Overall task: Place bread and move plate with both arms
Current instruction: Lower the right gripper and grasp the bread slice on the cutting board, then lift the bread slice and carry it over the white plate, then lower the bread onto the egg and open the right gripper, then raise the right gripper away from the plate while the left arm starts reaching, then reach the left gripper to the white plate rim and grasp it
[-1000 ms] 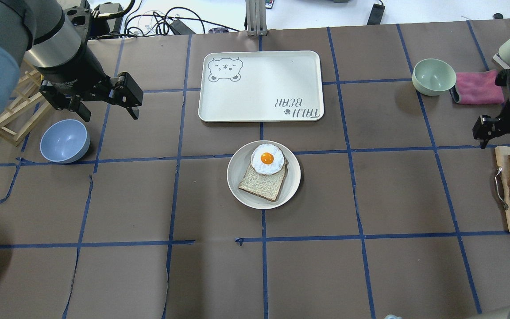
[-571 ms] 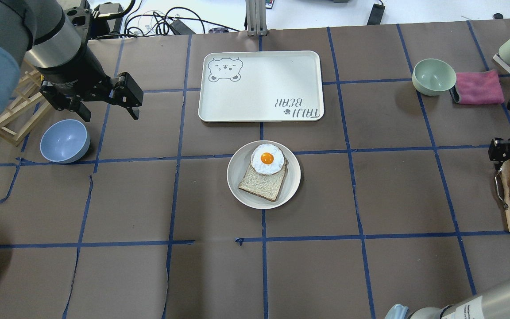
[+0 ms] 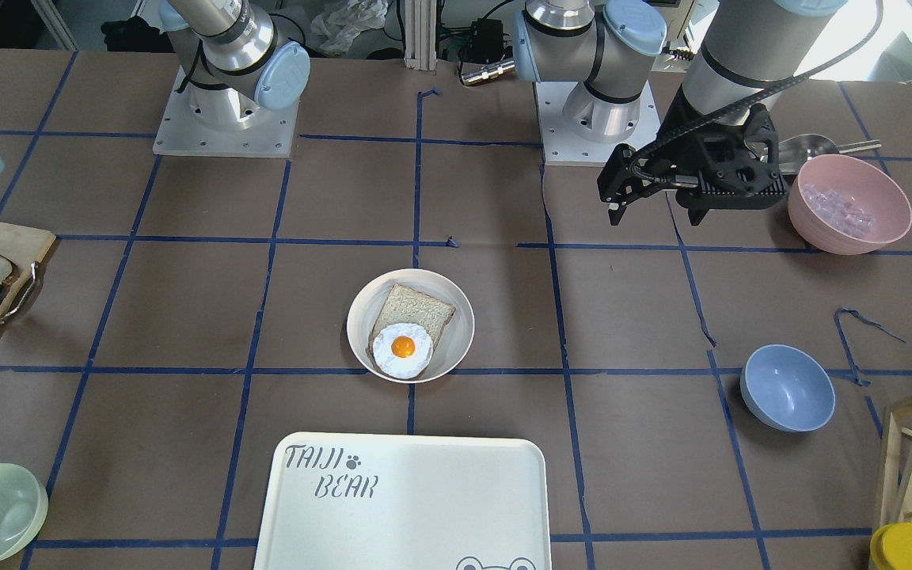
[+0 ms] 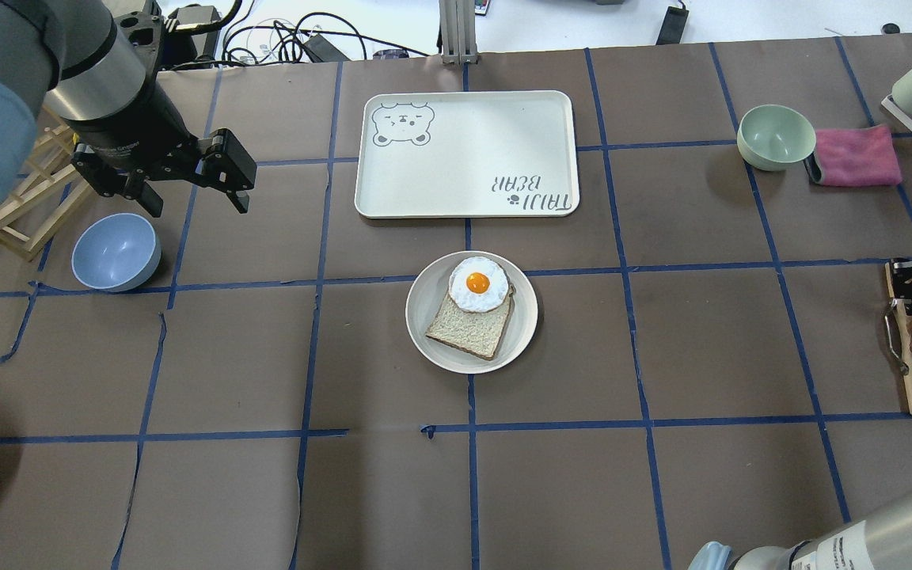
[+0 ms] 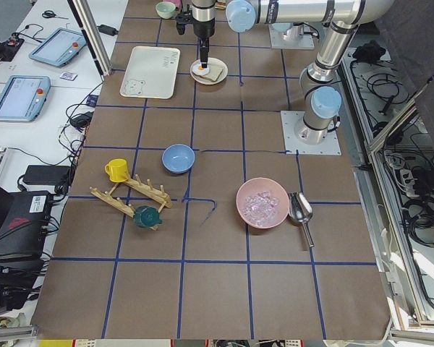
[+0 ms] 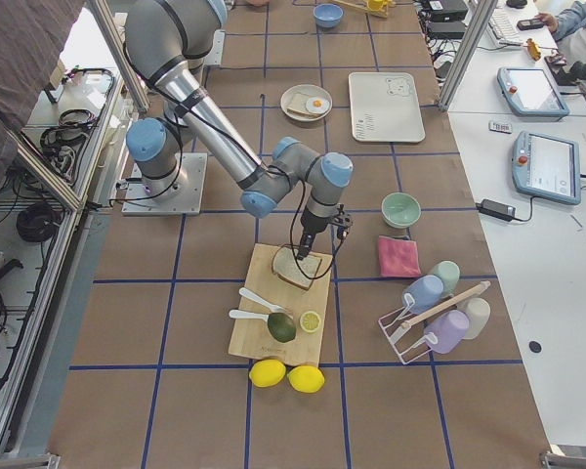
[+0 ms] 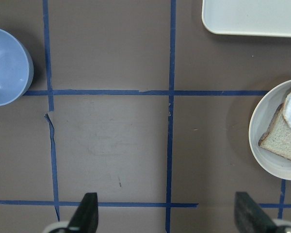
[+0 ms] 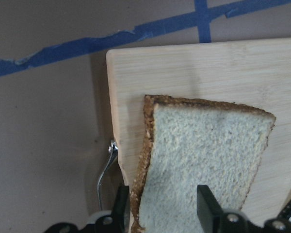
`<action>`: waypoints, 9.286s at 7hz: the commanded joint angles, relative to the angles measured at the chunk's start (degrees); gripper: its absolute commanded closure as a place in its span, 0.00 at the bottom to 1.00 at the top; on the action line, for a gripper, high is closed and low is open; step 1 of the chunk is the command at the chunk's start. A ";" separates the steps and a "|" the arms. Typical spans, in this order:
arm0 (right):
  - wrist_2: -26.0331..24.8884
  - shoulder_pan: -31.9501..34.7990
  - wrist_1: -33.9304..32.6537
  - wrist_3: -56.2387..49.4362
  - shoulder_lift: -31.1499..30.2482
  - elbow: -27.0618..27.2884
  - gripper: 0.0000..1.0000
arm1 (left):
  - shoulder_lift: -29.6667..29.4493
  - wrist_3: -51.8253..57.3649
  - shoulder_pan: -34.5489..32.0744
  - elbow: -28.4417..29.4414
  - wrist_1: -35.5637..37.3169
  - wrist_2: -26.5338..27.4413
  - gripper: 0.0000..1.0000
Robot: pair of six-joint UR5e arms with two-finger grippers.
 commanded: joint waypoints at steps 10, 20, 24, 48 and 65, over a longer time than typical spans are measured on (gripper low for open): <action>0.29 0.00 -0.45 -2.13 1.49 0.03 0.81 | 0.00 0.00 0.00 -0.09 0.00 0.09 0.00; -1.54 15.94 17.39 10.21 -13.25 -4.50 1.00 | -0.09 0.00 0.00 -0.09 0.00 0.00 0.00; 8.95 44.40 28.92 41.24 -12.31 -10.78 1.00 | -0.09 0.00 0.00 -0.09 0.00 0.00 0.00; 18.05 39.56 33.23 22.54 -11.83 -20.10 0.00 | -2.71 -0.26 0.09 -0.61 0.17 0.00 0.00; 18.66 39.37 27.77 18.35 -15.39 -23.35 0.00 | -28.91 9.40 -16.52 -10.02 36.65 -9.32 0.62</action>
